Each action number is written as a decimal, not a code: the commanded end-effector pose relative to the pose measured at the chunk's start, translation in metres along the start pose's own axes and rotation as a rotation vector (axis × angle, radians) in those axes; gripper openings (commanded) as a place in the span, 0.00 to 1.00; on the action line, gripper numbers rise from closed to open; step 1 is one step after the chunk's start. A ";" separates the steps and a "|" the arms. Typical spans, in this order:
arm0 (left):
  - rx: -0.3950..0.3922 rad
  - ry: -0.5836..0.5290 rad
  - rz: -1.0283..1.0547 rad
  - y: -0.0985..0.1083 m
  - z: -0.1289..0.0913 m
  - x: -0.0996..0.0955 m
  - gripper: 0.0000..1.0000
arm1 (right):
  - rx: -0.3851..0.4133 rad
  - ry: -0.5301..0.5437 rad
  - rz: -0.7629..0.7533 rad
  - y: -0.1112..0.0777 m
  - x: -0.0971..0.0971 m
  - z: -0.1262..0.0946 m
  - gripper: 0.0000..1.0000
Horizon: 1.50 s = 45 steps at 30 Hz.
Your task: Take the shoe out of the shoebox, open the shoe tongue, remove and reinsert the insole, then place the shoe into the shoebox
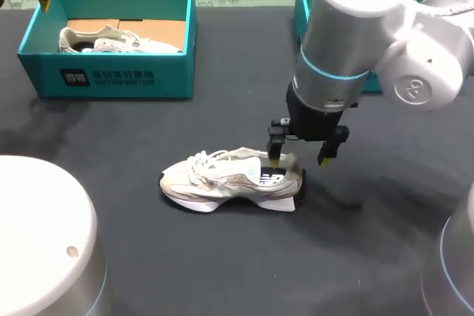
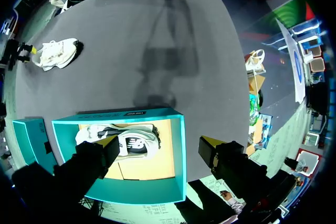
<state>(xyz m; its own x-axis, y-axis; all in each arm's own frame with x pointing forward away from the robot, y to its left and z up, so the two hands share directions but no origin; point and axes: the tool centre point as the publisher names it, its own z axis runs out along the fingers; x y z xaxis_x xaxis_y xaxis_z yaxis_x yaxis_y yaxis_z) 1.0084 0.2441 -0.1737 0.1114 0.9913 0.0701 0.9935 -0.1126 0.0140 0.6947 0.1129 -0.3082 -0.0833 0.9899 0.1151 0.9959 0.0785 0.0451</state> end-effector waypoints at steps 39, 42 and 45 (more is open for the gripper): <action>-0.001 0.001 0.001 0.000 0.000 0.000 1.00 | -0.408 0.394 -0.709 -0.015 -0.066 0.004 1.00; -0.001 0.001 0.001 0.000 0.000 0.000 1.00 | -0.425 0.393 -0.810 -0.015 -0.069 0.015 1.00; -0.001 0.001 0.001 0.000 0.000 0.000 1.00 | -0.435 0.325 -0.848 -0.015 -0.069 0.025 1.00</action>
<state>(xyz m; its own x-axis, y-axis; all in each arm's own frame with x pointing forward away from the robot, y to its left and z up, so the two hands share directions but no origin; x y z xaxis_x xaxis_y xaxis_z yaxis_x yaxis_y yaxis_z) 1.0084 0.2441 -0.1737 0.1115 0.9913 0.0701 0.9935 -0.1128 0.0140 0.6874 0.0425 -0.3289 -0.8117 0.5508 0.1944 0.5579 0.6326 0.5372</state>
